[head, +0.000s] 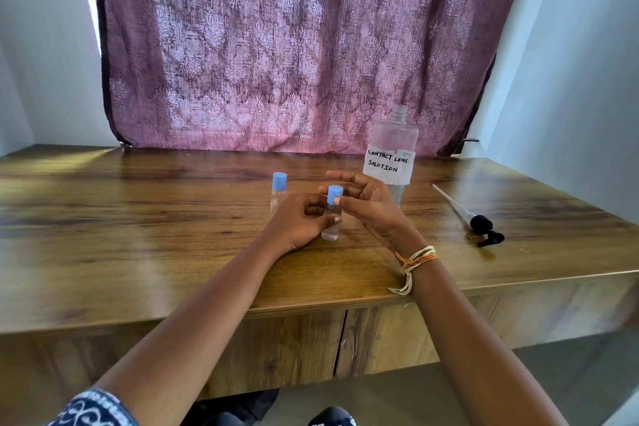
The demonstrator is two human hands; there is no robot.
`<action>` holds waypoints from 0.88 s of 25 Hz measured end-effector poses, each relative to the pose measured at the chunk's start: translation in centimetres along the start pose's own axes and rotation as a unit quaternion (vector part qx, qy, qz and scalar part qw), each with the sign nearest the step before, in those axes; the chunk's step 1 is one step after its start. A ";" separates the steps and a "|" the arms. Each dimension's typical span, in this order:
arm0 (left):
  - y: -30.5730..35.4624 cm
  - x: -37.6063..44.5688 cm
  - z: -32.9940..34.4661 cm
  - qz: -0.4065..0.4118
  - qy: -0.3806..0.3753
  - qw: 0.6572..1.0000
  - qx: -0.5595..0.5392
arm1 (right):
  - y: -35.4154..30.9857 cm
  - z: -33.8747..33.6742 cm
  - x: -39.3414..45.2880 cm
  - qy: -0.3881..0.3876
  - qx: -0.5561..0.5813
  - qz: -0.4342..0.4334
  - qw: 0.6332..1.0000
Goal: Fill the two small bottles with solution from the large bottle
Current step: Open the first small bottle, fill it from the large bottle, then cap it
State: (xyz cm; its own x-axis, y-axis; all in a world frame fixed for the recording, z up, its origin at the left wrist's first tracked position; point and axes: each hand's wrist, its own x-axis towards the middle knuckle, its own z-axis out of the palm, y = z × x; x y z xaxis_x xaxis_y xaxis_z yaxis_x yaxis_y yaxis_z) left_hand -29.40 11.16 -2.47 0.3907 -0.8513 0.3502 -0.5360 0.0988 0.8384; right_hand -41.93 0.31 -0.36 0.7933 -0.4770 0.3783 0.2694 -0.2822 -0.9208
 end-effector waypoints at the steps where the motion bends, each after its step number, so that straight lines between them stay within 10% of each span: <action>1: 0.0 0.0 0.0 -0.001 0.000 1.000 0.000 | 0.1 0.0 0.1 0.002 -0.002 -0.001 1.000; 12: 0.4 -0.3 -0.1 0.013 0.003 1.000 0.021 | 0.1 0.6 -0.3 0.101 -0.037 -0.003 0.994; 22: 0.2 -0.4 0.0 0.003 -0.013 0.997 0.075 | 0.6 -0.4 -0.7 -0.092 -0.116 0.118 0.982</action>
State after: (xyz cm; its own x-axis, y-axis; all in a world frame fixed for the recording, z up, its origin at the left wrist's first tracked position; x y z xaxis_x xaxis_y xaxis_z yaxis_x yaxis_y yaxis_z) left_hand -29.66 11.54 -2.41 0.3688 -0.8637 0.3435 -0.6448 0.0285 0.7638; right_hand -42.53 0.08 -1.16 0.9099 -0.3989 0.1142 -0.0476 -0.3738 -0.9263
